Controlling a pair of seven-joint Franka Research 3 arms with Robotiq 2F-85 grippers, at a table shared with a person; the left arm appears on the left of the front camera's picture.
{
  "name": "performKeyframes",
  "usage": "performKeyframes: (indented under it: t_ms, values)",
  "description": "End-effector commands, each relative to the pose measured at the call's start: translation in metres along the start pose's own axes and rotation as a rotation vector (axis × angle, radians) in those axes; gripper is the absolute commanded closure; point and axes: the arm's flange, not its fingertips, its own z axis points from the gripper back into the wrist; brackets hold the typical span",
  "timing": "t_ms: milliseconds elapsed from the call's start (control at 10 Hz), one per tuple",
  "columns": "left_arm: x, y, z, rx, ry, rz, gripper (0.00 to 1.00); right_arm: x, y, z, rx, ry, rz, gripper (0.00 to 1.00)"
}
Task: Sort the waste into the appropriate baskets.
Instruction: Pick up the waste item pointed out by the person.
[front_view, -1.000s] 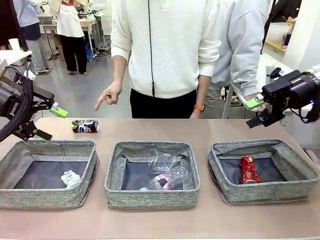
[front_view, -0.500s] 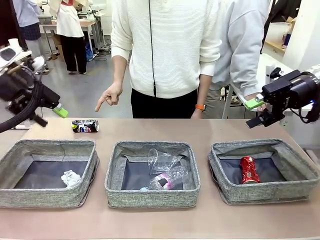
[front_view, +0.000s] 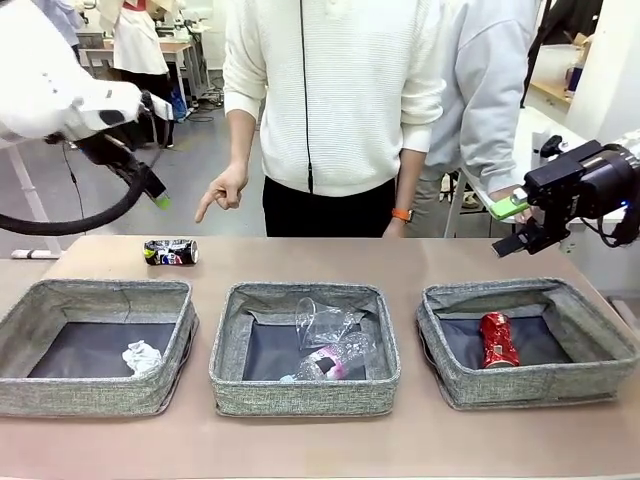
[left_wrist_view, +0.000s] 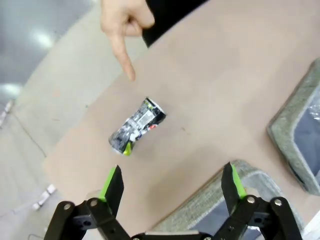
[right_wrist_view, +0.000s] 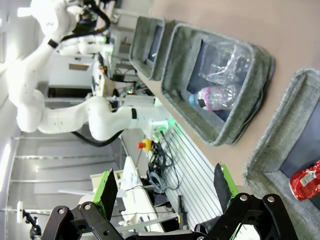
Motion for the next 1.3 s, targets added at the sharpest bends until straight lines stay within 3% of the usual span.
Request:
performKeyframes:
  t_ms: [0,200,300,400,500,600,800,1200]
  values:
    - [-0.013,-0.010,0.019,0.026,-0.016,0.003,0.00,-0.001,0.003,0.000,-0.015,-0.004,-0.013,0.00]
    - [-0.013,-0.010,0.019,0.026,-0.016,0.003,0.00,-0.001,0.003,0.000,-0.015,-0.004,-0.013,0.00]
    - [0.002,0.002,0.000,0.003,-0.001,0.000,0.00,-0.001,0.003,0.000,-0.015,-0.004,-0.013,0.00]
    - [0.009,0.031,-0.015,-0.081,0.083,-0.196,0.00,-0.001,0.003,0.000,-0.015,-0.004,-0.013,0.00]
    - [0.010,0.052,-0.034,-0.159,0.195,-0.520,0.00,-0.001,0.003,0.000,-0.015,-0.004,-0.013,0.00]
    - [0.009,0.065,-0.051,-0.082,0.221,-0.547,0.00,-0.001,0.003,0.000,-0.015,-0.004,-0.013,0.00]
    - [0.005,0.084,-0.081,-0.164,0.274,-0.627,0.00,-0.001,0.003,0.000,-0.015,-0.004,-0.013,0.00]
    - [0.025,0.107,-0.154,-0.240,0.176,-0.670,0.00,-0.001,0.003,0.000,-0.015,-0.004,-0.013,0.00]
